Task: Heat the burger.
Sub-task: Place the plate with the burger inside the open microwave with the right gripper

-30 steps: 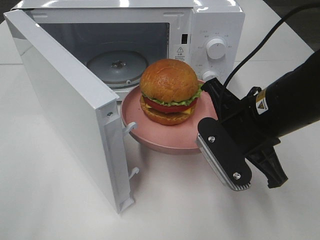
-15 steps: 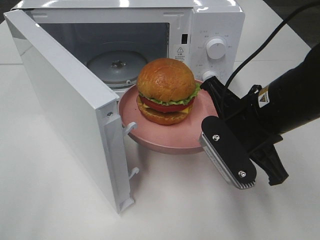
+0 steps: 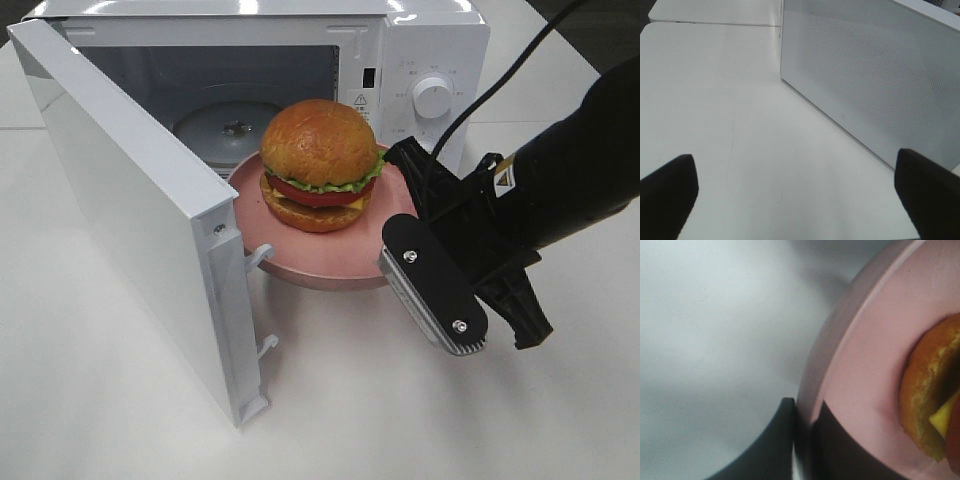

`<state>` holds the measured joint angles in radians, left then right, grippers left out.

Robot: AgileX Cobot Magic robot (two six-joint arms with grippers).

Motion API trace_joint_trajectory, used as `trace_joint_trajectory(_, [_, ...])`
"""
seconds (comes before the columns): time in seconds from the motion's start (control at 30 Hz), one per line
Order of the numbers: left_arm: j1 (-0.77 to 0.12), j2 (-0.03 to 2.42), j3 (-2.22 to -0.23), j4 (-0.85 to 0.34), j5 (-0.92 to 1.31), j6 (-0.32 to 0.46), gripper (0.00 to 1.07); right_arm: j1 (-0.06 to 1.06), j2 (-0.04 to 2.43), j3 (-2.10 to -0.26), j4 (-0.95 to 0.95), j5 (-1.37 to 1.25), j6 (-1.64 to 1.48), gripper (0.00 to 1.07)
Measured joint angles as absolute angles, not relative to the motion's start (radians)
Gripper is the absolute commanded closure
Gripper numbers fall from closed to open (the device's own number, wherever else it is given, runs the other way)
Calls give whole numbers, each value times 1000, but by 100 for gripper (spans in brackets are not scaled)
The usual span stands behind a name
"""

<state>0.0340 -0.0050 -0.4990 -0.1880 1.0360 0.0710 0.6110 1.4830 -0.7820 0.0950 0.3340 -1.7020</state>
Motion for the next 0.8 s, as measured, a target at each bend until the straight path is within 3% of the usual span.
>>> trace_joint_trajectory(0.8, [34, -5, -499, -188, 1036, 71, 7, 647, 1626, -952, 29, 345, -1598, 107])
